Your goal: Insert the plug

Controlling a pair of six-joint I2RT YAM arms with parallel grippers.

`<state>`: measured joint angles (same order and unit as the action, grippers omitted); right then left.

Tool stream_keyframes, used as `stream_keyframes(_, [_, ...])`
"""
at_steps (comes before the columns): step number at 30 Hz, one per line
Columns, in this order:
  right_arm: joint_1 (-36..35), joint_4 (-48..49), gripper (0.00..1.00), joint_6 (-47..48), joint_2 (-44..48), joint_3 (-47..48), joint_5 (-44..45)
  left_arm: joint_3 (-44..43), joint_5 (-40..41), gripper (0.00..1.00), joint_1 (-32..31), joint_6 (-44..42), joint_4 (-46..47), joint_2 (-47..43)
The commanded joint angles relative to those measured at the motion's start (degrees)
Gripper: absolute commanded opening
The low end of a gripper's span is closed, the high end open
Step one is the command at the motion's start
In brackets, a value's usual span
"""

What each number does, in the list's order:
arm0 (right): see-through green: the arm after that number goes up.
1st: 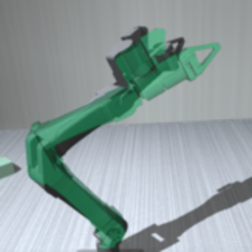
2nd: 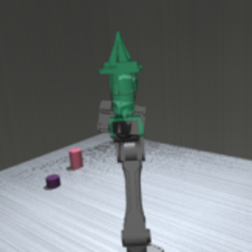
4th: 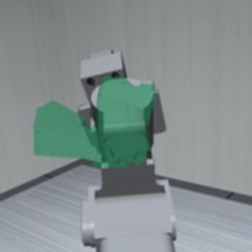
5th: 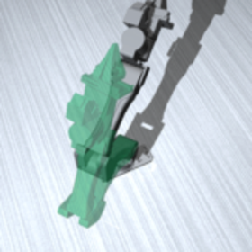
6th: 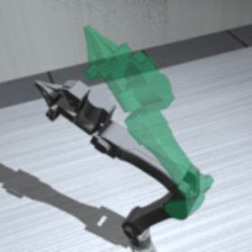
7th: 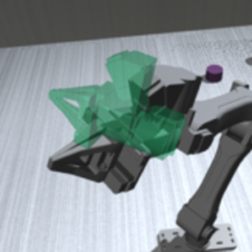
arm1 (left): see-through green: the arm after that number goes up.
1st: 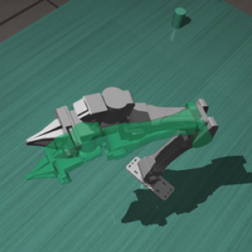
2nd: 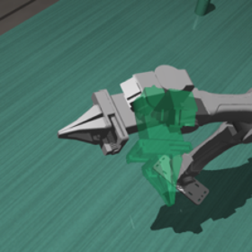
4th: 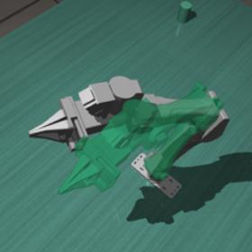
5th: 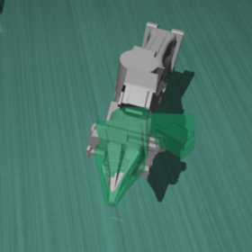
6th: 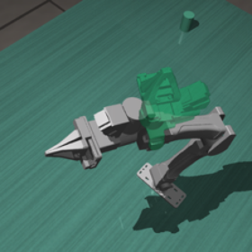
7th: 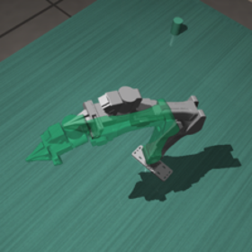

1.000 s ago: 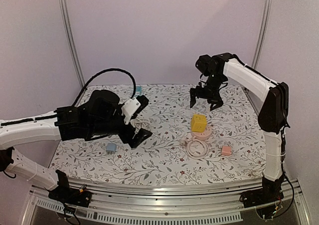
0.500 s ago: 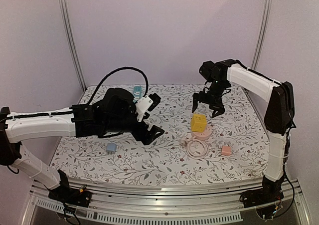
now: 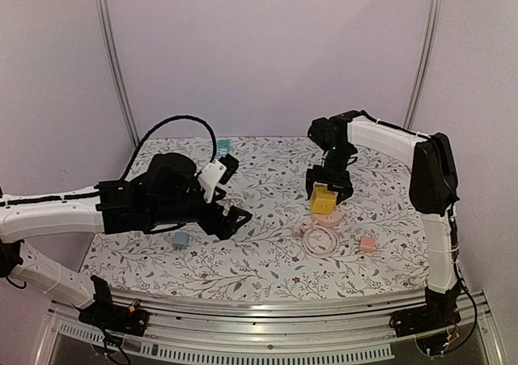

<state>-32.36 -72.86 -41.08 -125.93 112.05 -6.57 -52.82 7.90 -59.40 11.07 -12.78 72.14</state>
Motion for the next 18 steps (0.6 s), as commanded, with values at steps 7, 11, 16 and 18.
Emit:
stream_keyframes(7, [-0.19, -4.11, 0.54, -0.02, -1.53, -0.84, 8.85, 5.48, 4.24, 0.96, -0.63, 4.51, -1.88, -6.81])
stream_keyframes(11, [-0.1, -6.27, 0.49, 0.89, -1.44, -1.48, 11.99, 6.46, 4.94, 0.96, -0.77, 5.18, -1.98, -7.7])
stream_keyframes(16, [0.36, -6.59, 0.46, 1.81, 1.16, -5.33, 13.73, 6.92, 5.58, 0.95, -0.81, 5.95, -2.02, -7.84])
stream_keyframes(18, [0.74, -6.59, 0.45, 2.0, 2.37, -7.1, 14.48, 7.01, 5.72, 0.95, -0.85, 6.37, -2.01, -7.89])
